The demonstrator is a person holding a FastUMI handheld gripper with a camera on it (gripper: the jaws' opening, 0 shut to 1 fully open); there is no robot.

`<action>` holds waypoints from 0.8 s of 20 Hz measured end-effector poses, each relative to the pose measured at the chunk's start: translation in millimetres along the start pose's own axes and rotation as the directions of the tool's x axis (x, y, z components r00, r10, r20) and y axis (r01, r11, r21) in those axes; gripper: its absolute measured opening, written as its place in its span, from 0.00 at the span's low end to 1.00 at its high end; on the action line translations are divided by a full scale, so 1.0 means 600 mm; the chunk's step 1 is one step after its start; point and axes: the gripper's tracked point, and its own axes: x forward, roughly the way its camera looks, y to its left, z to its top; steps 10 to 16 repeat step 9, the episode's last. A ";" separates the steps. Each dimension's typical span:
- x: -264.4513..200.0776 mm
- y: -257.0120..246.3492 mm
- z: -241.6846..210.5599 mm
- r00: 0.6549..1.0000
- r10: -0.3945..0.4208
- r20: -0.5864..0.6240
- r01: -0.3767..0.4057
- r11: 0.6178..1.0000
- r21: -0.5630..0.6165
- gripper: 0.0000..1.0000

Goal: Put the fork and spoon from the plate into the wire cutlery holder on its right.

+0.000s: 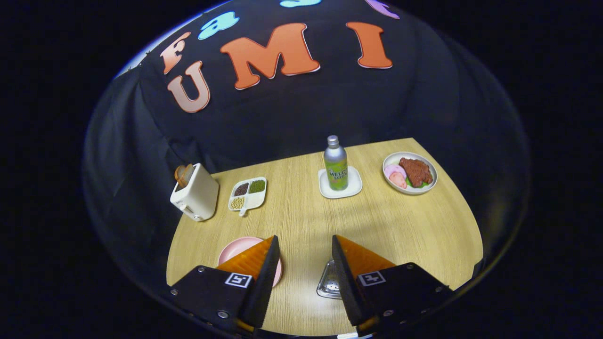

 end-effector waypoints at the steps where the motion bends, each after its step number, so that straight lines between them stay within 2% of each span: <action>1: -0.001 0.001 0.016 0.999 -0.011 0.046 0.011 1.000 -0.005 0.68; 5: -0.012 0.007 0.059 0.977 -0.049 0.205 0.059 0.997 -0.045 0.79; 9: -0.040 0.045 0.112 0.933 -0.020 0.358 0.059 0.994 -0.097 0.80; 16: -0.040 0.045 0.112 0.933 -0.020 0.358 0.059 0.994 -0.097 0.80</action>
